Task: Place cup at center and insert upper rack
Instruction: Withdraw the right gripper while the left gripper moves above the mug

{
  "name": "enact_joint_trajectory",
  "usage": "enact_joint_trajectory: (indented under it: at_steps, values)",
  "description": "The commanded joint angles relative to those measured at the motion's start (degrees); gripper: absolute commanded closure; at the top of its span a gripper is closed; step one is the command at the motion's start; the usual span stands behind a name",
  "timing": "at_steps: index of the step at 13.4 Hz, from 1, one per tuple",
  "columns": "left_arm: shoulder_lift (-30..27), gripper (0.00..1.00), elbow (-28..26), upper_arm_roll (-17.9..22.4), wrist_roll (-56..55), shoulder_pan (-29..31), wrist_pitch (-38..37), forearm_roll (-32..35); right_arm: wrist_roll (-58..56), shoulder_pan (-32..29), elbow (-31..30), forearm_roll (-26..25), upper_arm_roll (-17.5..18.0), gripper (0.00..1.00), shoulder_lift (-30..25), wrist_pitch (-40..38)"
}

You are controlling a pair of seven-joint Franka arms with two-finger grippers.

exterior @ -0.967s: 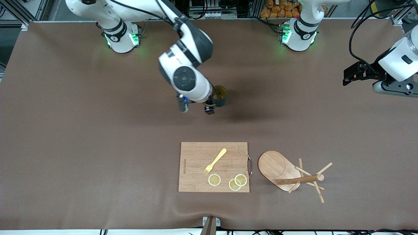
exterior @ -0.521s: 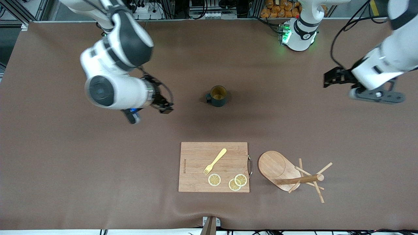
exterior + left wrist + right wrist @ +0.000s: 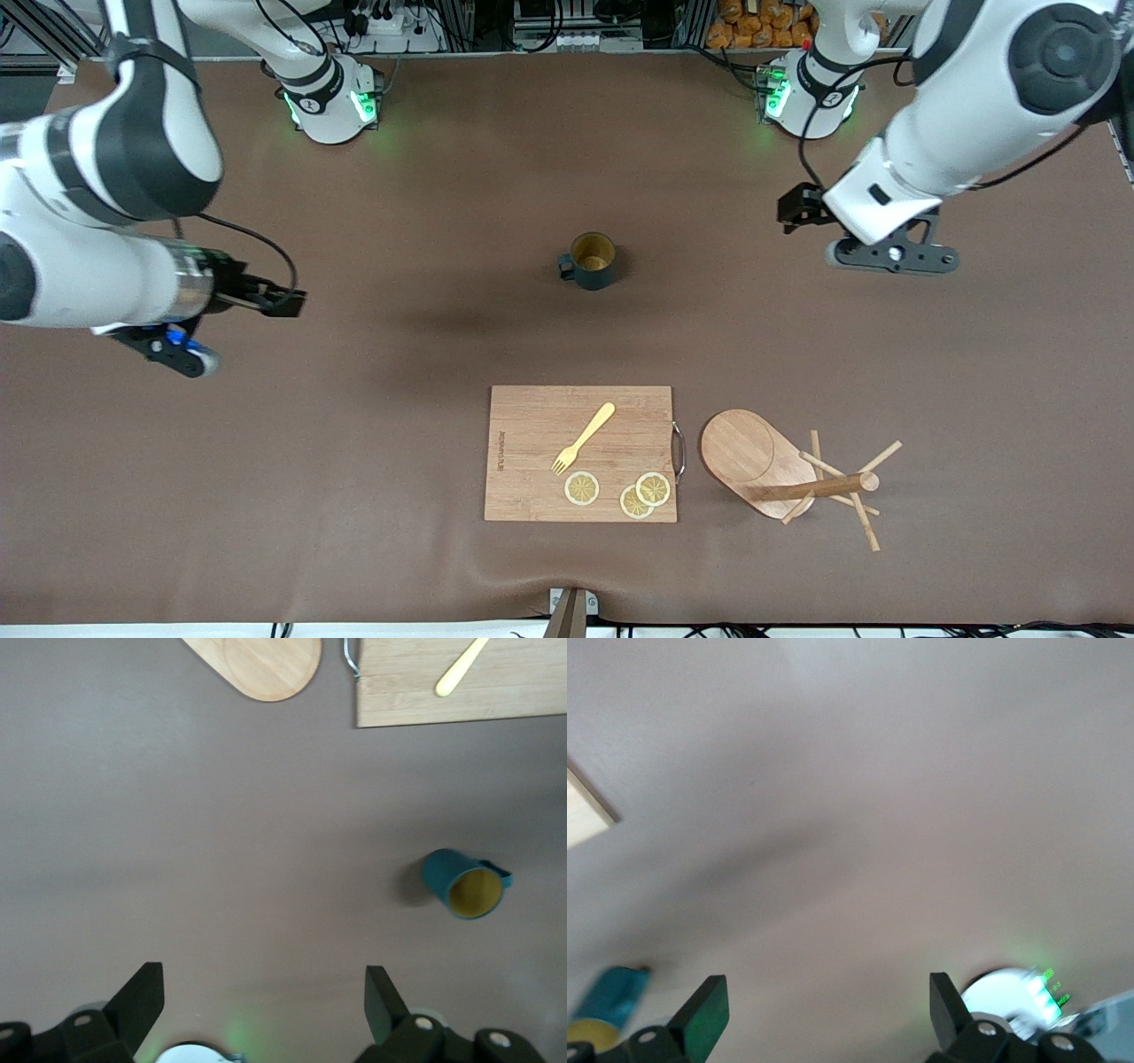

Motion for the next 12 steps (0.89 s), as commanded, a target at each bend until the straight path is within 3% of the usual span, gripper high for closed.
enact_joint_trajectory:
  at_steps: [1, 4, 7, 10, 12]
  values:
    - [2.41, 0.00, 0.80, -2.99, -7.97, -1.69, 2.55, -0.42, -13.71, -6.41, -1.30, -1.98, 1.03, 0.00, -2.99, 0.27]
    - [8.56, 0.00, 8.70, -3.88, -18.70, -8.54, 2.83, 1.50, -25.39, -12.40, -1.48, -4.78, 1.20, 0.00, -4.47, 2.98]
    - [9.01, 0.00, 8.89, -3.88, -22.14, -14.95, 3.70, 3.87, -31.07, -15.22, -6.99, -5.23, 1.29, 0.00, -8.25, 6.32]
    - [13.21, 0.00, 10.99, -3.88, -30.38, -18.74, 9.92, 4.58, -31.94, -15.22, -28.65, -5.32, 1.29, 0.00, -21.93, 21.57]
    - [14.81, 0.00, 11.09, -3.53, -34.70, -23.04, 11.78, 7.55, -32.47, -14.96, -29.26, -5.41, 1.38, 0.00, -22.51, 23.21]
